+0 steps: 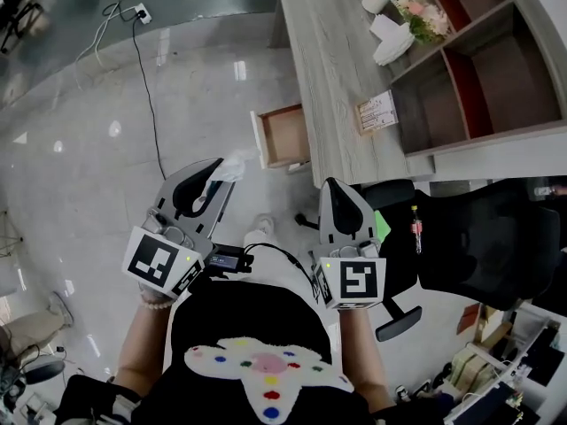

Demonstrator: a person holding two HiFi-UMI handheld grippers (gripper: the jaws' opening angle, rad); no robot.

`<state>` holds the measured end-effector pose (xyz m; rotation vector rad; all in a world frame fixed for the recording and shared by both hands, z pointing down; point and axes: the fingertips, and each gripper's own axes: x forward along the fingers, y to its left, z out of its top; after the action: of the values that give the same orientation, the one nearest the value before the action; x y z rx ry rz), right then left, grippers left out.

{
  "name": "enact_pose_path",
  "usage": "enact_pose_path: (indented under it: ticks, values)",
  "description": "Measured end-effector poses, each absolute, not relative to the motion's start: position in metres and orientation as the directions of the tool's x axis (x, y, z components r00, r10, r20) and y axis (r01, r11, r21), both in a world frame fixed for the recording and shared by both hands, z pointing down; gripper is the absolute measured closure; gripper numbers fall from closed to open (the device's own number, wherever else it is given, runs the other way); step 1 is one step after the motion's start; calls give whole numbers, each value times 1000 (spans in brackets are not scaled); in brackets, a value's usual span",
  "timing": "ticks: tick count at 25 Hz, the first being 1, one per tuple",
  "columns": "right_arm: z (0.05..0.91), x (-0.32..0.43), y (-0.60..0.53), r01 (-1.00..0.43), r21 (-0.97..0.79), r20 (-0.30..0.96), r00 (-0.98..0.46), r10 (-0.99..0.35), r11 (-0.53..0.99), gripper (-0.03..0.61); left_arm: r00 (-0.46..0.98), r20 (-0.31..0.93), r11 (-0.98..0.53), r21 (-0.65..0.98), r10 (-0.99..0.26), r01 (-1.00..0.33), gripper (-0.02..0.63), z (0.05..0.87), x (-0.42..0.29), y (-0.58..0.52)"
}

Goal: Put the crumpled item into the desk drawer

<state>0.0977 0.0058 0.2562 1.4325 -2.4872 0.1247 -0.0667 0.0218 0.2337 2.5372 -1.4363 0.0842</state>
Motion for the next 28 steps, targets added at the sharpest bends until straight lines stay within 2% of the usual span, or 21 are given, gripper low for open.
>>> enact_pose_path:
  ticks: [12, 20, 28]
  values:
    - [256, 123, -35, -834, 47, 264, -521, -812, 550, 574, 497, 170, -483, 119, -851, -868, 539, 226, -35, -15]
    - [252, 132, -36, -856, 35, 242, -493, -835, 516, 574, 514, 157, -501, 114, -843, -858, 539, 216, -27, -22]
    - [254, 126, -36, -882, 38, 304, -437, -846, 469, 575, 574, 164, -563, 110, -802, -819, 540, 217, -27, -32]
